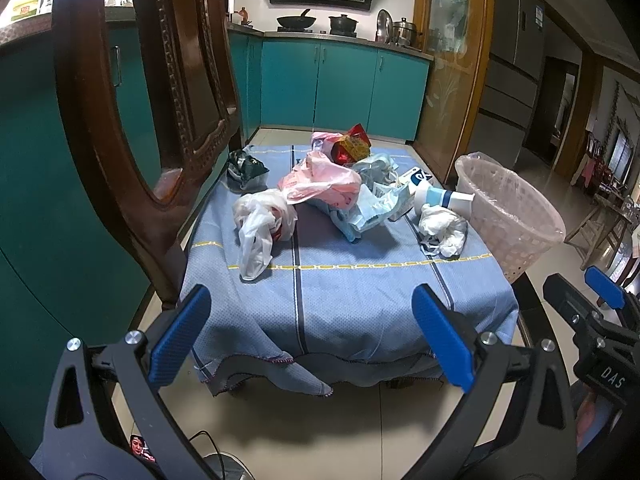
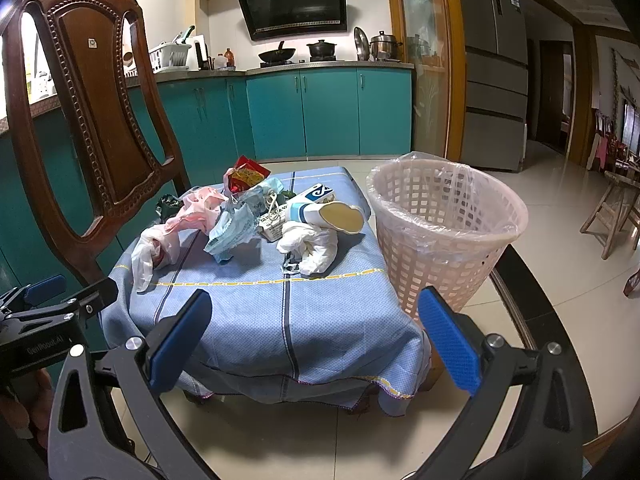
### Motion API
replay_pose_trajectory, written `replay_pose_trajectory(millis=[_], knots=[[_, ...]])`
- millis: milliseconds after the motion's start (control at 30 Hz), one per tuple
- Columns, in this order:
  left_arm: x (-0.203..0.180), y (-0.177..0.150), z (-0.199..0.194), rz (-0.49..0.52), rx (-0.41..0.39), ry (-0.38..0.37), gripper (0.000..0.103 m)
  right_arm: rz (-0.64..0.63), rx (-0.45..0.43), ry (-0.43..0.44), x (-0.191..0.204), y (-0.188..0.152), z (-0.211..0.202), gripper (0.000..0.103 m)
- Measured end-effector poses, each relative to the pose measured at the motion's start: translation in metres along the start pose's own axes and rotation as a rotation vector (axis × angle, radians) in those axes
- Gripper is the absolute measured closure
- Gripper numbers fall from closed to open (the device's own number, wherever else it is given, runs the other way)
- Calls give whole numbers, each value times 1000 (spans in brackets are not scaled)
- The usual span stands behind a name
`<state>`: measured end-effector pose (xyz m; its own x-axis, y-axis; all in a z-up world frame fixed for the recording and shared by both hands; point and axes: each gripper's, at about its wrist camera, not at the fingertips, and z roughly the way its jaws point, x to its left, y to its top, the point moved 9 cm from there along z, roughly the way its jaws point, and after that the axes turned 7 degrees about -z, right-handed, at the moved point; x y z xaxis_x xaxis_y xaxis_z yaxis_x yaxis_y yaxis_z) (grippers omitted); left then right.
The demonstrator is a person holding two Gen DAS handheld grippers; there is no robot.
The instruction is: Collect trash
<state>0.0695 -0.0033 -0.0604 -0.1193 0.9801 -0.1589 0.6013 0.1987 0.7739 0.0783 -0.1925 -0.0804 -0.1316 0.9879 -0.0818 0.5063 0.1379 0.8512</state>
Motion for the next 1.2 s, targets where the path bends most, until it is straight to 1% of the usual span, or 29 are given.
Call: replay_pose_trajectory(millis=[1200], knots=[[-1, -5, 2, -1, 11, -1, 3, 2, 3, 2, -1, -1, 1, 3]])
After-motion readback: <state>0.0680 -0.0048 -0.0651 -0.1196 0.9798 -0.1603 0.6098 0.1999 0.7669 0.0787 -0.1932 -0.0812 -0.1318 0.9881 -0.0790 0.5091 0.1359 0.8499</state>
